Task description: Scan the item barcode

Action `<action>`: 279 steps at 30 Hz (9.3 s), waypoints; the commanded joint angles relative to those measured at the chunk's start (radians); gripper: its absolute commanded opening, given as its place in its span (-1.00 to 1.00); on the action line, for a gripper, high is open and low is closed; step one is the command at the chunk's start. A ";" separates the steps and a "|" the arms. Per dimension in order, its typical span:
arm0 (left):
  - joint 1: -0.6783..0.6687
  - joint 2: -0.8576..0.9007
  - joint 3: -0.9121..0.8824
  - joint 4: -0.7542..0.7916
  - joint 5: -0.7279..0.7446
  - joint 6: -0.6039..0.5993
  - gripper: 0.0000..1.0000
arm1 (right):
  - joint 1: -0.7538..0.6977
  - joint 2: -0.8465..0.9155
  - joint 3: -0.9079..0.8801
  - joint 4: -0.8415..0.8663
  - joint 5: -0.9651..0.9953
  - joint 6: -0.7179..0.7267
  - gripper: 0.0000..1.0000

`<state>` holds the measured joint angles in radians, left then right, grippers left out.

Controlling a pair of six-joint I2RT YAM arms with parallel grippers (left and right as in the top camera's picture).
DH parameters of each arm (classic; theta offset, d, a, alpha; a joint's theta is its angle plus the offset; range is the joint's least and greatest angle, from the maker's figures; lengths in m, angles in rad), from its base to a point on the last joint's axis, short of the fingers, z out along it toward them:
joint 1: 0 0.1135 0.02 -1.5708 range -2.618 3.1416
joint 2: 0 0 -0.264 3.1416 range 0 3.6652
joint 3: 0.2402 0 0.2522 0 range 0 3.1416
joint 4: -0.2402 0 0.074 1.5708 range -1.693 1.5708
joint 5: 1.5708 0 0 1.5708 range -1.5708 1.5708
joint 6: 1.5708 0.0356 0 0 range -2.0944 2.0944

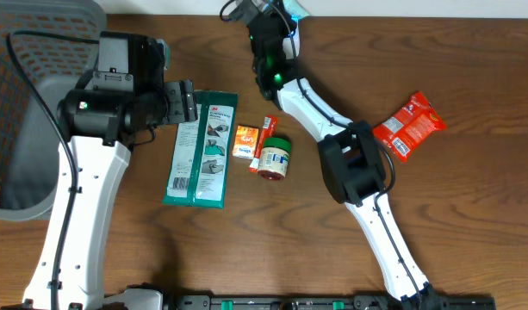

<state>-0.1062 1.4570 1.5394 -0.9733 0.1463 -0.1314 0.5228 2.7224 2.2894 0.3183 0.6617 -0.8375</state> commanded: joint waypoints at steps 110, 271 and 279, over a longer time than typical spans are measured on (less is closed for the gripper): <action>0.004 0.000 0.012 -0.003 -0.013 -0.005 0.60 | -0.572 -0.676 -0.812 -1.063 -1.114 0.799 0.29; 0.004 0.000 0.012 -0.003 -0.013 -0.005 0.60 | -0.211 -0.663 -0.714 -1.324 -1.081 1.485 0.88; 0.004 0.000 0.012 -0.003 -0.013 -0.005 0.60 | -0.285 -0.684 -0.715 -1.313 -1.134 1.762 0.99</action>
<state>-0.1062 1.4570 1.5394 -0.9730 0.1429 -0.1314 0.2375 2.0766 1.5555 -1.0042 -0.4339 0.7856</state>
